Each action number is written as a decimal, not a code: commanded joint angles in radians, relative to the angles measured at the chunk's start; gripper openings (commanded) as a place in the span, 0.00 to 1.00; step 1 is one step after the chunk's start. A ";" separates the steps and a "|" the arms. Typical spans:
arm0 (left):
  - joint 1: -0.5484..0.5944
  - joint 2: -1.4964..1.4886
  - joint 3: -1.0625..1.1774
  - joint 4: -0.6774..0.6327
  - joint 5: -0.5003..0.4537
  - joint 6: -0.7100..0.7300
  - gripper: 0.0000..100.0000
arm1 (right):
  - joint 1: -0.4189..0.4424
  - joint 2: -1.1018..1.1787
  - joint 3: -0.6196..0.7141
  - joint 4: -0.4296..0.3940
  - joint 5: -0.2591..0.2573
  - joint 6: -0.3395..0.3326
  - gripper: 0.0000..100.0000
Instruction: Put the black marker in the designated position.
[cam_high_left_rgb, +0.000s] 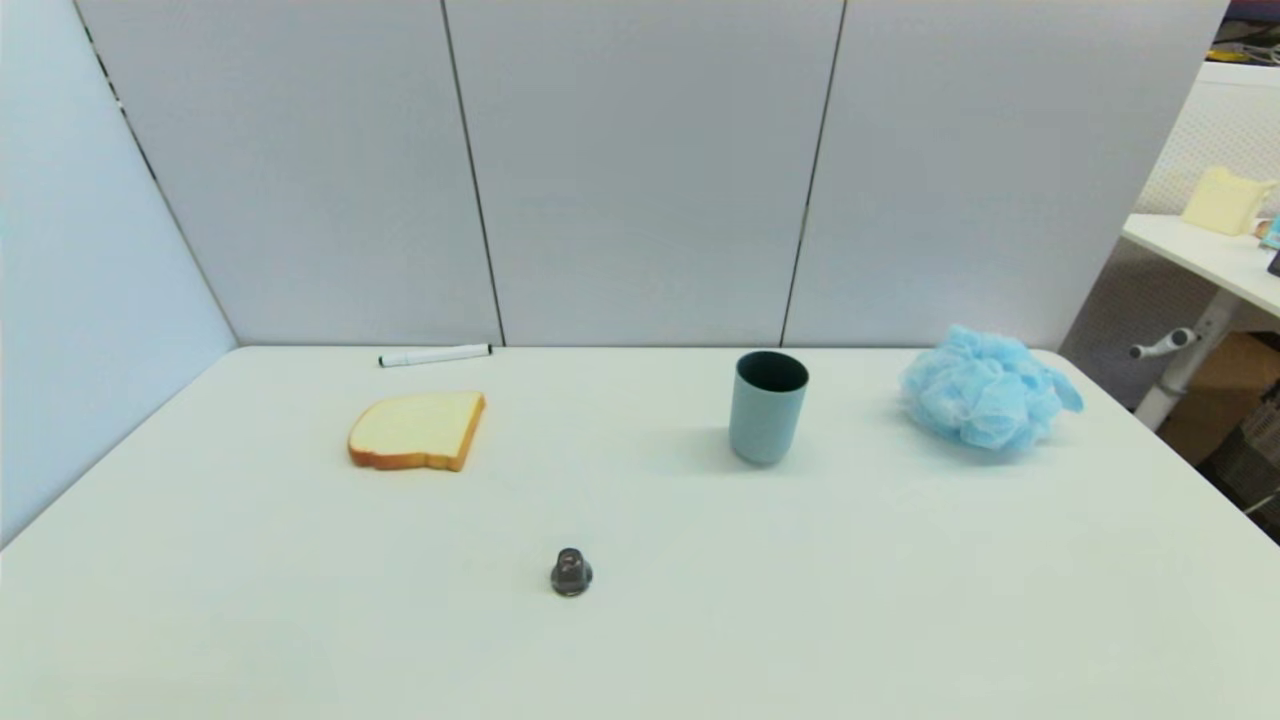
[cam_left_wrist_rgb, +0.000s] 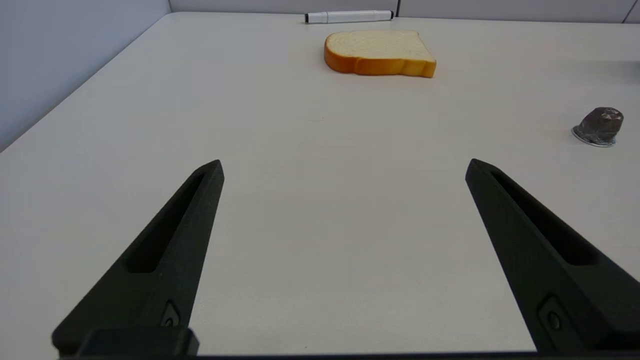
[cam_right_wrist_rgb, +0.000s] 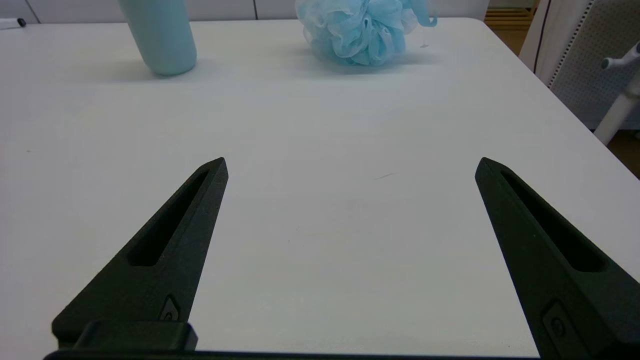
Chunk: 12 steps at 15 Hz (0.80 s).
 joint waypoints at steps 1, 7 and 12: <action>0.000 0.002 0.000 0.001 0.000 0.000 1.00 | 0.000 0.002 0.000 0.000 0.000 0.000 1.00; 0.000 0.002 0.000 0.001 0.000 0.000 1.00 | 0.000 0.000 -0.001 0.003 0.000 -0.009 1.00; 0.000 0.002 0.000 0.001 0.000 0.000 1.00 | 0.000 0.000 0.000 0.000 0.000 0.000 1.00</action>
